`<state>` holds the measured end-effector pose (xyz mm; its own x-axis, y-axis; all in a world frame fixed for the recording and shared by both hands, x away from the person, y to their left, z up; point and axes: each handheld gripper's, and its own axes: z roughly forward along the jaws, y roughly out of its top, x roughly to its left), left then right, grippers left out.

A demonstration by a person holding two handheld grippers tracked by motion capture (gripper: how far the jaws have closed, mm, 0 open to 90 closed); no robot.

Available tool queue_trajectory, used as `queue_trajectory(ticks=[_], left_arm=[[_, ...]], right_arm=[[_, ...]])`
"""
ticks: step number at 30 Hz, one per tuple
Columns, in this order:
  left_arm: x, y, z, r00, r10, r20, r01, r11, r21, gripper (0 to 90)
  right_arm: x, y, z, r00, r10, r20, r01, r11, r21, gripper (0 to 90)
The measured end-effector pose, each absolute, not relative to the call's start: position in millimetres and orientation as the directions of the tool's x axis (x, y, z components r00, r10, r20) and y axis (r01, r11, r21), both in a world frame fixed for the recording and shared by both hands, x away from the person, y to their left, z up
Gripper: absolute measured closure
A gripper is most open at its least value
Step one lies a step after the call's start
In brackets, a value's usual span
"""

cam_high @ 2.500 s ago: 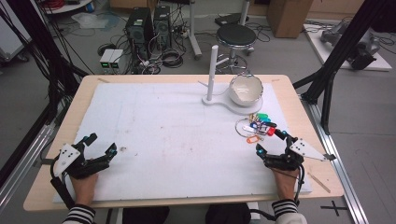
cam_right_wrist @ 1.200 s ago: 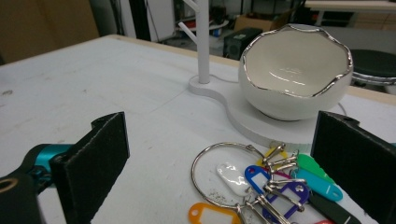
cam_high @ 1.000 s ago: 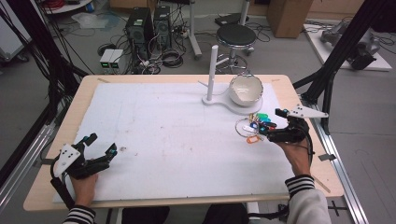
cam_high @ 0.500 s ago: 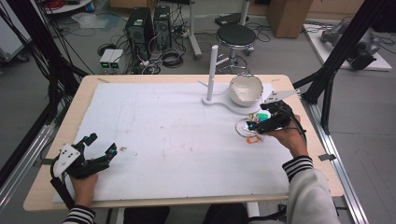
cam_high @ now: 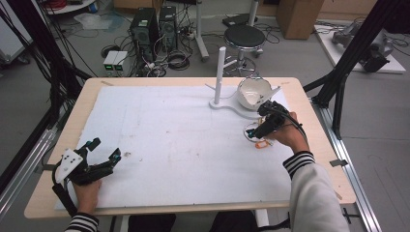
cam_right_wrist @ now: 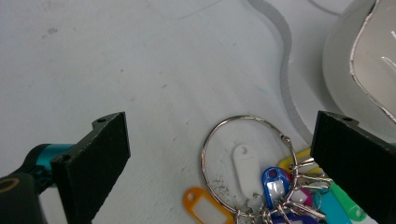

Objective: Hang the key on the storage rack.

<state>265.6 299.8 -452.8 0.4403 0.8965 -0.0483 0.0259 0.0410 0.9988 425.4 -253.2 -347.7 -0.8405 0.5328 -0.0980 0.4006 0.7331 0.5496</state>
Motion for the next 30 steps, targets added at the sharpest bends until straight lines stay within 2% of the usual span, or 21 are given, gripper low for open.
queue_trajectory(ticks=[20, 26, 27, 30], left_arm=[[265.5, 300.0, -452.8, 0.441, 0.896, -0.05, 0.028, 0.042, 0.999, 14.3], [265.4, 300.0, -452.8, 0.44, 0.897, -0.052, 0.028, 0.044, 0.999, 14.3], [265.4, 300.1, -452.8, 0.44, 0.897, -0.051, 0.029, 0.042, 0.999, 14.3], [265.5, 300.0, -452.8, 0.441, 0.896, -0.05, 0.027, 0.042, 0.999, 14.3]], right_arm=[[440.7, -232.2, -373.8, -0.854, 0.513, -0.09, 0.453, 0.817, 0.358, 6.4], [444.3, -229.7, -381.4, -0.85, 0.518, -0.097, 0.472, 0.83, 0.298, 8.8], [445.0, -229.0, -383.2, -0.851, 0.517, -0.093, 0.478, 0.836, 0.271, 14.3], [445.8, -228.8, -384.4, -0.852, 0.514, -0.098, 0.477, 0.84, 0.257, 15.1]])
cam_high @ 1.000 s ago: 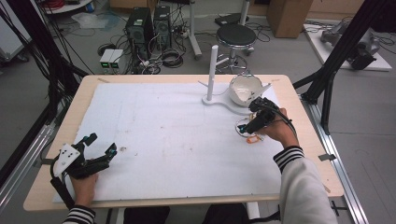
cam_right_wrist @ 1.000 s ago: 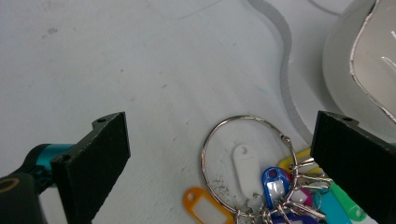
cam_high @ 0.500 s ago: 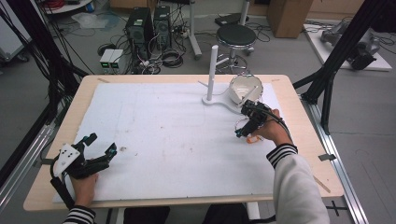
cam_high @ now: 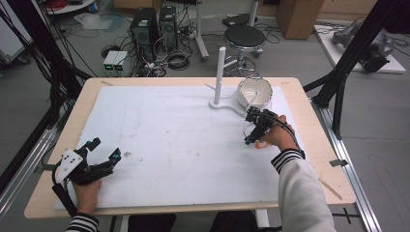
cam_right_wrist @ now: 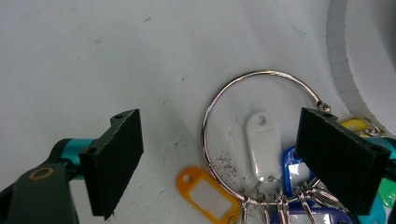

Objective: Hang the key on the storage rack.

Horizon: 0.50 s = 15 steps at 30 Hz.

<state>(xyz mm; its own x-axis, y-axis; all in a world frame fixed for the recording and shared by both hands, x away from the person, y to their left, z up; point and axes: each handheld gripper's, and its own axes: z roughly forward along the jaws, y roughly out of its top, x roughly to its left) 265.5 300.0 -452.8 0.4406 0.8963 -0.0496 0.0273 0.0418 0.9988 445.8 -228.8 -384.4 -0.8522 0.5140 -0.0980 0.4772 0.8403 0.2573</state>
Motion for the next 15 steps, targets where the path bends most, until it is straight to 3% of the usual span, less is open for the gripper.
queue_trajectory(ticks=[15], left_arm=[[265.5, 299.9, -452.8, 0.441, 0.896, -0.048, 0.025, 0.041, 0.999, 14.3]], right_arm=[[449.8, -221.9, -392.7, -0.867, 0.486, -0.107, 0.468, 0.87, 0.156, 36.0]])
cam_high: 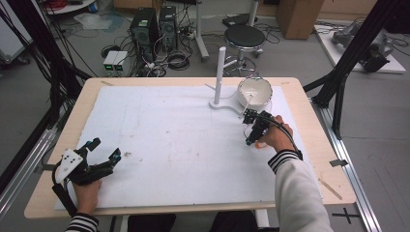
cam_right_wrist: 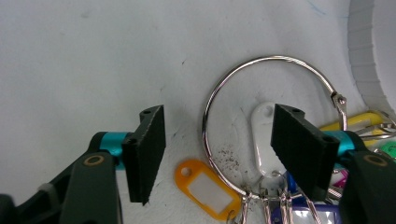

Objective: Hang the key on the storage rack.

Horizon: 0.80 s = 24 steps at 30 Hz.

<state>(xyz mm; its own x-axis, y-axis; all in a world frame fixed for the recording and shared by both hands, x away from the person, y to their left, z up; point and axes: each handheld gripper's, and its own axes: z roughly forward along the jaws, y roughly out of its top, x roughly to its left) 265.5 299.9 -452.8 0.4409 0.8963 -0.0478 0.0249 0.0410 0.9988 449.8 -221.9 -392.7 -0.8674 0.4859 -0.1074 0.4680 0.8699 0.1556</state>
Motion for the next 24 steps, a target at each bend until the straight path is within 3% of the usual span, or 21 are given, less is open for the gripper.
queue_trajectory(ticks=[24], left_arm=[[265.3, 300.0, -452.8, 0.441, 0.896, -0.043, 0.025, 0.036, 0.999, 14.3]], right_arm=[[449.8, -218.0, -398.0, -0.897, 0.43, -0.101, 0.425, 0.903, 0.063, 64.7]])
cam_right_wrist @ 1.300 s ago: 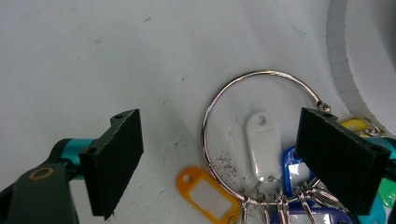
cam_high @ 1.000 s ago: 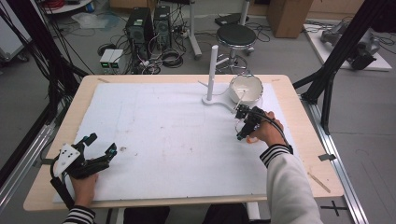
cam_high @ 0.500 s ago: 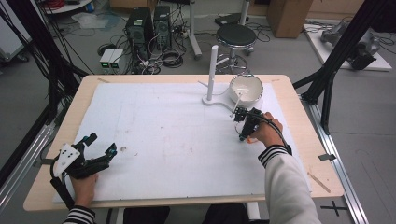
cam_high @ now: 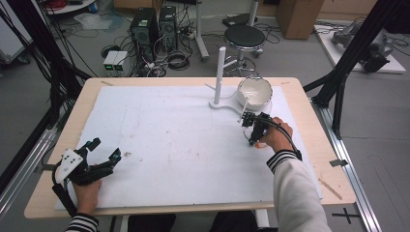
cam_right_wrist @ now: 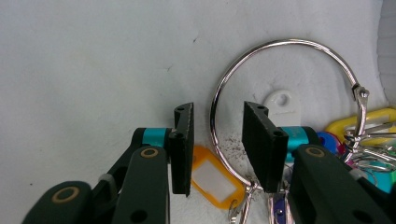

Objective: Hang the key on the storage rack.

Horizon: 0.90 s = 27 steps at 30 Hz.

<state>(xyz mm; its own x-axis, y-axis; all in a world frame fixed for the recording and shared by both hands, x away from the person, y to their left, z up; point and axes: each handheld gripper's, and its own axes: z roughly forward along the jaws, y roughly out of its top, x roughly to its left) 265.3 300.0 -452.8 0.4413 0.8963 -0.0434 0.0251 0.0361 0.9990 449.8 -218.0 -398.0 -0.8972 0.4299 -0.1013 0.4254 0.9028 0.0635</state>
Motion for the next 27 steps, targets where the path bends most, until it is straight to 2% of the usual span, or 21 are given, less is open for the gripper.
queue_trajectory(ticks=[27], left_arm=[[265.4, 299.8, -452.8, 0.44, 0.897, -0.047, 0.025, 0.04, 0.999, 14.3]], right_arm=[[451.2, -217.0, -402.1, -0.906, 0.417, -0.076, 0.416, 0.909, 0.029, 79.3]])
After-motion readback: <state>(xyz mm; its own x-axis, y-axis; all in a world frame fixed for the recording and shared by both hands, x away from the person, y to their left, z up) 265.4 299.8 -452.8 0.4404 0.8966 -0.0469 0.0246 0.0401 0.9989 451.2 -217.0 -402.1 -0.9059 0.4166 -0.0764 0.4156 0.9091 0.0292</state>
